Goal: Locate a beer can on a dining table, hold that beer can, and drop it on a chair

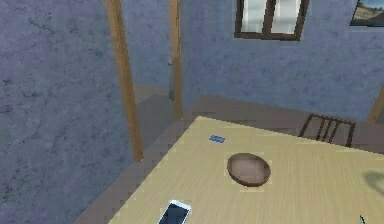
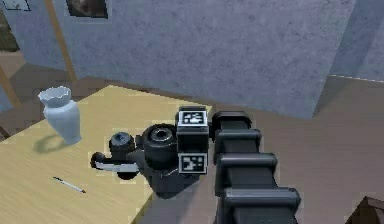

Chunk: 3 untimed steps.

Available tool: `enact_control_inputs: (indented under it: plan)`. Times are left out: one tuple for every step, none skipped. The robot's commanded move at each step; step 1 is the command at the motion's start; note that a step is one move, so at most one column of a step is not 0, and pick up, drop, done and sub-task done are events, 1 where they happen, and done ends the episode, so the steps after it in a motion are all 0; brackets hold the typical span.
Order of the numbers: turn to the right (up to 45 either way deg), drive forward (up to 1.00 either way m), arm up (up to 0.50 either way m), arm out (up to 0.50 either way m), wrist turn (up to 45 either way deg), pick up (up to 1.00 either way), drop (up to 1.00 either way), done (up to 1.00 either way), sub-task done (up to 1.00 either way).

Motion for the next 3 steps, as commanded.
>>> enact_control_inputs:
  plan:
    - [0.0,0.0,0.0,0.0,21.0,0.0,0.0,0.0,0.0]
    - [0.0,0.0,-0.42,0.0,0.0,0.0,0.0,0.0,0.0]
    - [0.0,0.0,-0.32,0.0,0.0,0.0,0.0,0.0,0.0]
